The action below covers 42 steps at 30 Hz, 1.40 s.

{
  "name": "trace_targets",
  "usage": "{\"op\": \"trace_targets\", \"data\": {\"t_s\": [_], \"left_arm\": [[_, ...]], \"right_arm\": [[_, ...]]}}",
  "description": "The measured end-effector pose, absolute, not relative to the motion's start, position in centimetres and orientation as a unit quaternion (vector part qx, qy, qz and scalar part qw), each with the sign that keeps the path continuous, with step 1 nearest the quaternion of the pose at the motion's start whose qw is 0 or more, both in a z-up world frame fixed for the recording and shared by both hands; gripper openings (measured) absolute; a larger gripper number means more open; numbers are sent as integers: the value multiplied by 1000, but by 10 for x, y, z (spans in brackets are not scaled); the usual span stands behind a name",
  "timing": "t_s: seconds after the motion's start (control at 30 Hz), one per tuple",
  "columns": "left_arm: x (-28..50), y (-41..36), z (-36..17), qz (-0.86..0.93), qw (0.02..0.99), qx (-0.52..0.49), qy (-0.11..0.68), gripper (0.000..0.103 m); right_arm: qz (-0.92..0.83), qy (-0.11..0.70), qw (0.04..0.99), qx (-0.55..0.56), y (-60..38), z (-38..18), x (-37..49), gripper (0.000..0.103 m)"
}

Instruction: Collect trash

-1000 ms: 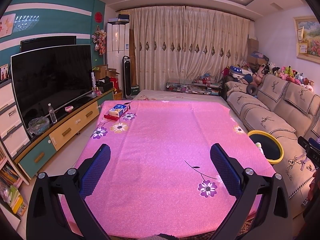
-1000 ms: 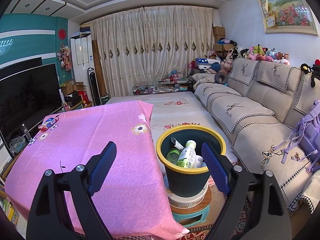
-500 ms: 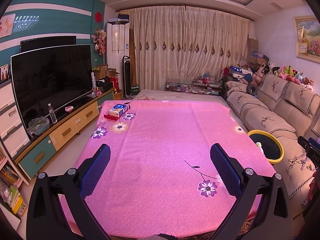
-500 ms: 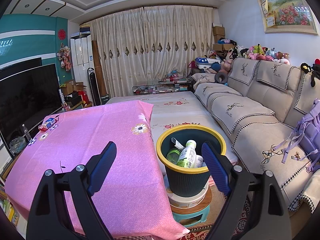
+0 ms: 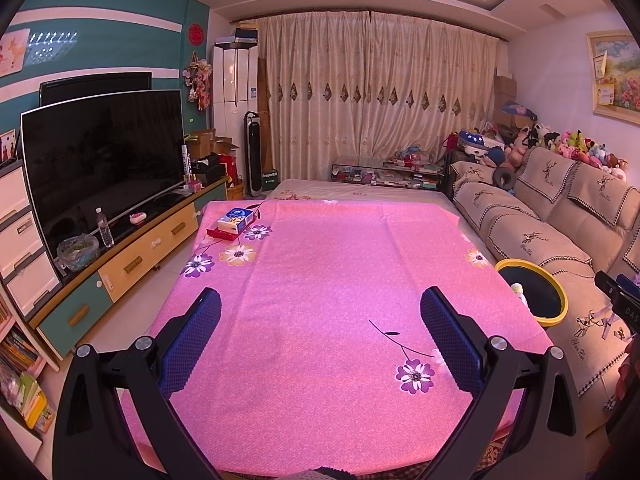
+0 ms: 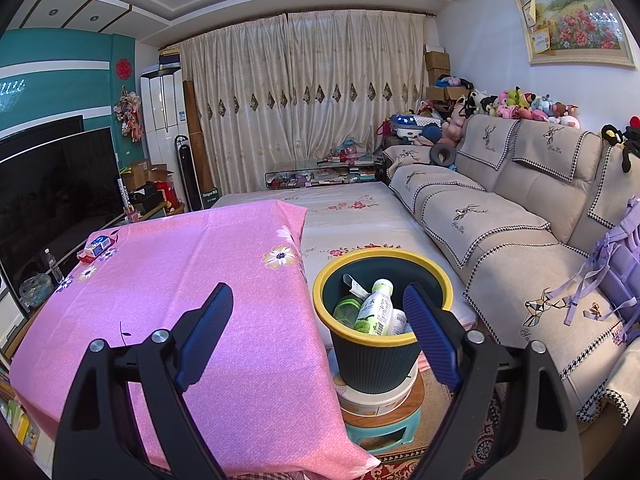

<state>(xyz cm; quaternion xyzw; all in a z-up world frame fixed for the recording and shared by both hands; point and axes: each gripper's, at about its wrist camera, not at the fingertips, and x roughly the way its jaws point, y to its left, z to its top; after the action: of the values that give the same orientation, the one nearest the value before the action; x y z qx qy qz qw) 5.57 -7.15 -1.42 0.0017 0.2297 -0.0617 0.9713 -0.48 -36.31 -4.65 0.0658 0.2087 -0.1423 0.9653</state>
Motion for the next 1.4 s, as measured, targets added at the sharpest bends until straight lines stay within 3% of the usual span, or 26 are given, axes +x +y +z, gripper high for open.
{"op": "trace_targets", "data": {"t_s": [1.17,1.4], "left_arm": [[57,-75,-20,-48,974,23,221,98],[78,-64,-27,-53,965,-6,255,98]], "right_arm": [[-141,212,965,67,-356,-52,-2,82],[-130,216,965,72,-351,-57,5,84]]}}
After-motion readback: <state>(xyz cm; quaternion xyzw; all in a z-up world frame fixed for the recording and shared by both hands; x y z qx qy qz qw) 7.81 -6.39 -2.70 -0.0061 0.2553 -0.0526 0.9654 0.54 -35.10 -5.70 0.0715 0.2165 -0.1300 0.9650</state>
